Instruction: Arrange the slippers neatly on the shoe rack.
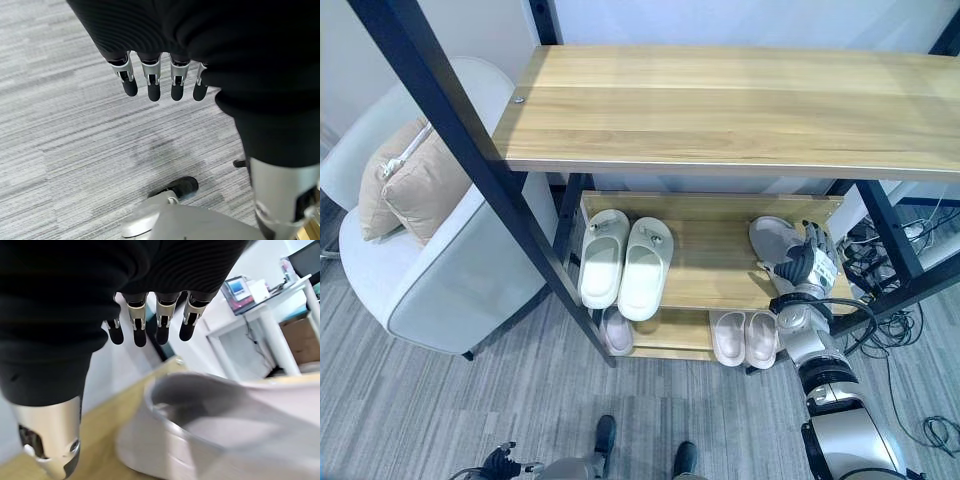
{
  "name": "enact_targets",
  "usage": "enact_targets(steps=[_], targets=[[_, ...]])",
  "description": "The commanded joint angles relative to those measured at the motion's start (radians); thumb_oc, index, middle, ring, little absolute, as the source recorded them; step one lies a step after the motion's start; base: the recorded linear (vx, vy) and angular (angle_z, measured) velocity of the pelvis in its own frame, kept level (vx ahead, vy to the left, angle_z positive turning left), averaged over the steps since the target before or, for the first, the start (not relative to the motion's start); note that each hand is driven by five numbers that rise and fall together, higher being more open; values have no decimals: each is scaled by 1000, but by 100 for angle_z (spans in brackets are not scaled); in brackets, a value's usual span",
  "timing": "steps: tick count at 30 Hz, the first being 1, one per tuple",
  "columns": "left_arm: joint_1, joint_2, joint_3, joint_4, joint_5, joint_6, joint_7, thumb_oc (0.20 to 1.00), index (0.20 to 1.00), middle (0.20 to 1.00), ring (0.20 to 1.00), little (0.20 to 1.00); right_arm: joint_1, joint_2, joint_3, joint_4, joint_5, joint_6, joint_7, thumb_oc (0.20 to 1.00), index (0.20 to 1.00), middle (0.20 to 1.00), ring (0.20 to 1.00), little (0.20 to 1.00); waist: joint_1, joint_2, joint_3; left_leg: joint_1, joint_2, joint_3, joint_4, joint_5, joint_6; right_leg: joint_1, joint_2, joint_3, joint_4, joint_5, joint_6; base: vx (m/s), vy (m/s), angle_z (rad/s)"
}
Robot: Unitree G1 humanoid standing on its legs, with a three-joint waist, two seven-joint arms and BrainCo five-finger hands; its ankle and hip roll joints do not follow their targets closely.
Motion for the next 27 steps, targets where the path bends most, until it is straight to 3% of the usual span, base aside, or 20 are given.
enact_targets(steps=[1,12,20,27], targets=[[-44,1,-21,70,4,-11,5,1000,1000,1000,1000,1000,-41,-15,-21,-26,36,-2,-56,1000,1000,1000,1000,1000,20,-34,14,25,47,78,7,-95,-44,24,-52,37,6,-22,59,0,0,0],[-58,-21,-13,73,-23,9,33,1000,1000,1000,1000,1000,38,68,-38,64,95,30,-63,1000,1000,1000,1000,1000,-5,-44,0,56,46,93,7,-112,-40,46,-51,44,6,-28,58,5,-1,-1],[-54,-18,-4,81,-32,18,42,1000,1000,1000,1000,1000,73,99,-16,117,129,41,-15,1000,1000,1000,1000,1000,-15,-50,-7,62,46,105,7,-117,-38,43,-55,52,6,-24,62,3,5,-1],[-62,-16,6,81,-44,25,45,1000,1000,1000,1000,1000,98,129,-5,14,150,22,21,1000,1000,1000,1000,1000,-25,-59,-8,76,47,114,7,-124,-35,50,-55,61,6,-20,62,1,16,-5]])
